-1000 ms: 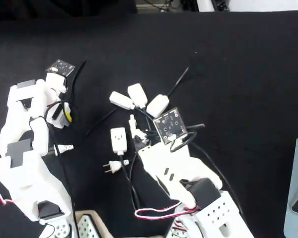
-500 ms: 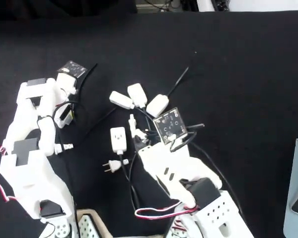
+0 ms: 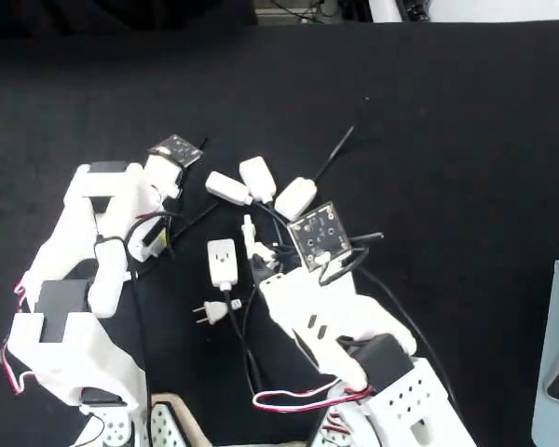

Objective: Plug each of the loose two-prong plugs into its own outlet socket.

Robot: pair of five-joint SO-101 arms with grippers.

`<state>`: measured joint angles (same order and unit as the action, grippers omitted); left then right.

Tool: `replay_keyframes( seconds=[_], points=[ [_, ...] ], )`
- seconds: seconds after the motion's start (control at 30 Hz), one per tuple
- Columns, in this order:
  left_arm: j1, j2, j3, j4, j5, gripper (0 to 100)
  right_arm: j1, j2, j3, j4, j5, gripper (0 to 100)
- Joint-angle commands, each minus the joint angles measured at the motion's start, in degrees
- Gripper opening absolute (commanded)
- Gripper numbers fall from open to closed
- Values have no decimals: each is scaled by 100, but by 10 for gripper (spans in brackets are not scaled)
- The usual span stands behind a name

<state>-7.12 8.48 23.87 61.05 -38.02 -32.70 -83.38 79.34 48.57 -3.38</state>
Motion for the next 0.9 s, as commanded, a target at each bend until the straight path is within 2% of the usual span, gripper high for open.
replay_keyframes(
  seconds=[0.0,0.07,0.47,0.87],
  points=[
    [-163,-273,-40,-185,88,213,88,-40,-48,18,0,11],
    [-277,-325,-66,-185,88,245,88,-40,-48,18,0,11],
    [-1226,-290,-954,-141,79,250,88,-31,-48,18,0,11],
    [-910,-501,-919,62,53,251,88,-31,-48,9,0,11]
  ],
)
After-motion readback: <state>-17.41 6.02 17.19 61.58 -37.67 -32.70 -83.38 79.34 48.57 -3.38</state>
